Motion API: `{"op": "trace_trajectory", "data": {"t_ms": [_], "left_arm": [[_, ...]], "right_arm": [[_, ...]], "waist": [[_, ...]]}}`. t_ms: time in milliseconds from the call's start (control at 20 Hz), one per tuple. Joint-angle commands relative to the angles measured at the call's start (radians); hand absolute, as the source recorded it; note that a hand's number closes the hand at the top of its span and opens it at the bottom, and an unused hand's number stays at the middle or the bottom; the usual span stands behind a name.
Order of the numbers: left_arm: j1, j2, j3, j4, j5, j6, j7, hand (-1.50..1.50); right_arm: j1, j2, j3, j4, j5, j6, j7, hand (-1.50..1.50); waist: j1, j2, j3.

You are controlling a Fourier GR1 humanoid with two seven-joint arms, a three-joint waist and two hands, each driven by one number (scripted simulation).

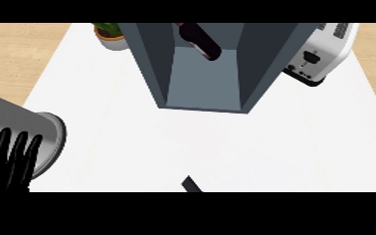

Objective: Pick up the wine, place it into the cabinet and close the cabinet

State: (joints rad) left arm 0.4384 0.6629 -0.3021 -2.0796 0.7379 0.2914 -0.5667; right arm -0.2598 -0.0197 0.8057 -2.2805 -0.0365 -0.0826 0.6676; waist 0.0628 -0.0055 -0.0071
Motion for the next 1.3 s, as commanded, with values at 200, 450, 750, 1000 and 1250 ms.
{"op": "trace_trajectory", "data": {"t_ms": [200,450,750,1000,1250], "left_arm": [[0.038,0.05,0.128,0.014,0.089,-0.128,-0.013,-1.5],[0.014,0.082,0.202,0.02,0.152,-0.168,0.026,-1.5],[0.09,0.092,0.275,0.038,0.189,-0.264,0.004,-1.5],[0.037,0.122,0.3,0.078,0.204,-0.305,0.026,-1.5],[0.059,0.125,0.363,0.058,0.245,-0.306,0.055,-1.5]], "right_arm": [[-0.453,0.019,-0.046,0.274,-0.159,-0.295,0.027,1.5],[-0.737,0.019,-0.134,0.518,-0.291,-0.331,-0.029,1.5],[-0.962,0.02,-0.261,0.818,-0.433,-0.248,-0.112,1.5],[-0.985,0.02,-0.223,0.91,-0.738,-0.071,-0.056,1.5],[-1.033,0.02,-0.28,1.123,-0.897,0.065,-0.112,1.5]], "waist": [[0.007,0.006,0.002],[0.016,0.012,0.003],[0.019,0.012,0.004],[0.048,0.029,0.002],[0.023,0.017,0.005]]}}
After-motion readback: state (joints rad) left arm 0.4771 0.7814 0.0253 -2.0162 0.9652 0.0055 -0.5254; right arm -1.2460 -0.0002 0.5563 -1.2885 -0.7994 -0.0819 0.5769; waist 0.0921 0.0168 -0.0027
